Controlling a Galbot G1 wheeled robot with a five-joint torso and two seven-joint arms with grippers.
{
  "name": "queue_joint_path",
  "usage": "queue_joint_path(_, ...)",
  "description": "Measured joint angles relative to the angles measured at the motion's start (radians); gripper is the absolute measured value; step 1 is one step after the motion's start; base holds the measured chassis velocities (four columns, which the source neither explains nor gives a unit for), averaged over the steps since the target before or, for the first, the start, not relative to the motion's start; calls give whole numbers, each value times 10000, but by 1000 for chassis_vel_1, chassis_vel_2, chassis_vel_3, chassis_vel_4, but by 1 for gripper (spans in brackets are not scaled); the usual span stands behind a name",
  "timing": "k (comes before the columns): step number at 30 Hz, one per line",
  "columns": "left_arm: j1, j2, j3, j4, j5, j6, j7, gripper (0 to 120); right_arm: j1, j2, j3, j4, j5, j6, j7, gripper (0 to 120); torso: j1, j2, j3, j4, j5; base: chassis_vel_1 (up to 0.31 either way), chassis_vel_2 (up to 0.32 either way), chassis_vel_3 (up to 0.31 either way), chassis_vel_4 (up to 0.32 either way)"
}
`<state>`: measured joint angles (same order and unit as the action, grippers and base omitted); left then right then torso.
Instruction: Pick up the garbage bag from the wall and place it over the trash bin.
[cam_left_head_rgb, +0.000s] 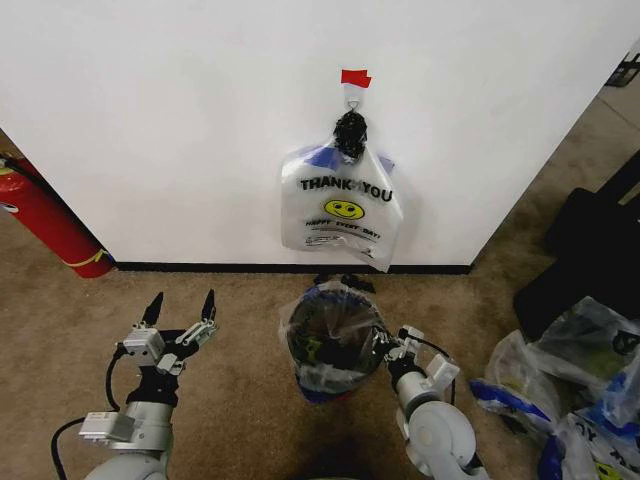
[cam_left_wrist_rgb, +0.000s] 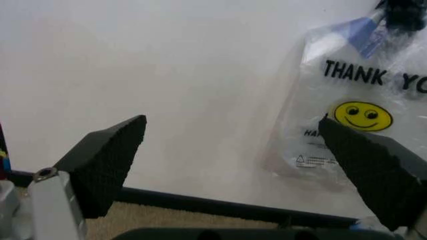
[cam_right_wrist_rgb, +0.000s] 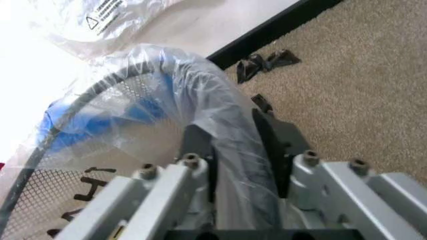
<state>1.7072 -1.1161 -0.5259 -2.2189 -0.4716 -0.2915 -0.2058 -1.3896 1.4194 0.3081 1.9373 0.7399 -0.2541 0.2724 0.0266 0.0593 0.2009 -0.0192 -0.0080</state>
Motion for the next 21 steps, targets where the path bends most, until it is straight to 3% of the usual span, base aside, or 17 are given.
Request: queue_joint_path(21,-128,-63,171,104,13,50,-437,100,-131,68,71,122,-341,31,-157,98,0,0,0,0,1,0,0,0,0)
